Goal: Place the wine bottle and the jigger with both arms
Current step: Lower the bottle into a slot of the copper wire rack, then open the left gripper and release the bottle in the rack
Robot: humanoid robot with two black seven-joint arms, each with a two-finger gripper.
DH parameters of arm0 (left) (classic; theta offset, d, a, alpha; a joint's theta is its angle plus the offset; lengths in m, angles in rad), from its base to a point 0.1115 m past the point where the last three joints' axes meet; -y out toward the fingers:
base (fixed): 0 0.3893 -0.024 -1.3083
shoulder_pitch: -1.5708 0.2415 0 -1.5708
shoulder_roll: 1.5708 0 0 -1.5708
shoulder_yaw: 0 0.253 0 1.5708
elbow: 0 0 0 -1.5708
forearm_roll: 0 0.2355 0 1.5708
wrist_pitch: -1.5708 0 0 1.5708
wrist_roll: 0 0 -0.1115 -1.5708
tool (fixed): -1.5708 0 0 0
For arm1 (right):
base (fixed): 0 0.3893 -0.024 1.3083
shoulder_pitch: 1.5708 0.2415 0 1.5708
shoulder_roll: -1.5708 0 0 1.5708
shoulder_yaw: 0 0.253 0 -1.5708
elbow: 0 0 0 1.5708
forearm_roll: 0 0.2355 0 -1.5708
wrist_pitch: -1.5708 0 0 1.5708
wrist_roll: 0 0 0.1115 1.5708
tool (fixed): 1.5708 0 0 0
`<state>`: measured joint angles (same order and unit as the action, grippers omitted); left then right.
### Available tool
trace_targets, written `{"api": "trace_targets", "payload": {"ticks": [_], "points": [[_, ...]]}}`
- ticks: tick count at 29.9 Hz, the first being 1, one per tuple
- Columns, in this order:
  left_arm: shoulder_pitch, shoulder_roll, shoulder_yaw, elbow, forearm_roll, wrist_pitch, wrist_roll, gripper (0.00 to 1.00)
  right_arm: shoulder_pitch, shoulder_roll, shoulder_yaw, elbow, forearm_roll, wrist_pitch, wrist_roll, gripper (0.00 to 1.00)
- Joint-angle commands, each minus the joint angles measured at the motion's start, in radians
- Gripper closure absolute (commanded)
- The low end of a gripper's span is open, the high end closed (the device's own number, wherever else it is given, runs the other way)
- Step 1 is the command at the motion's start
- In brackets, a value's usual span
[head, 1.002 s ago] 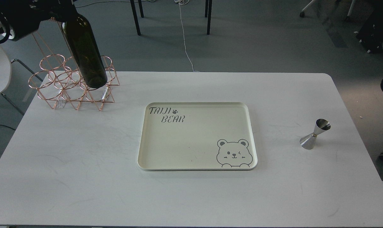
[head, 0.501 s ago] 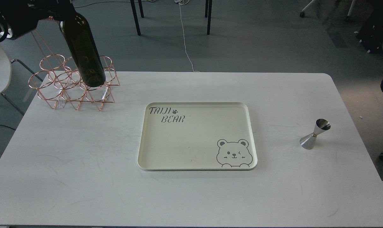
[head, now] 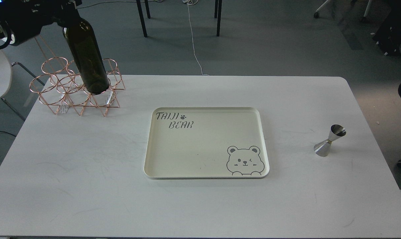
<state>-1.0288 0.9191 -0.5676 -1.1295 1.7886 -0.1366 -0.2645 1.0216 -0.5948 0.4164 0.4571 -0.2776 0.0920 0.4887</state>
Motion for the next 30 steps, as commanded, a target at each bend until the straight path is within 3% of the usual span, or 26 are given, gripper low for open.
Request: {"api": "trace_targets", "payload": {"ticks": [1,16,30], "points": [[0.004,-0.005,0.002,0.001,0.0,0.0,0.001,0.78,0.0,0.001,0.001,0.0,0.0,0.0,0.0,0.05],[0.012,-0.032,0.12,0.074,-0.017,0.071,-0.002,0.77,0.002,0.001,-0.004,0.003,0.0,0.002,0.0,0.05],[0.018,-0.063,0.133,0.108,-0.021,0.074,-0.004,0.7,-0.001,0.001,-0.002,0.002,0.0,0.002,0.0,0.05]]}}
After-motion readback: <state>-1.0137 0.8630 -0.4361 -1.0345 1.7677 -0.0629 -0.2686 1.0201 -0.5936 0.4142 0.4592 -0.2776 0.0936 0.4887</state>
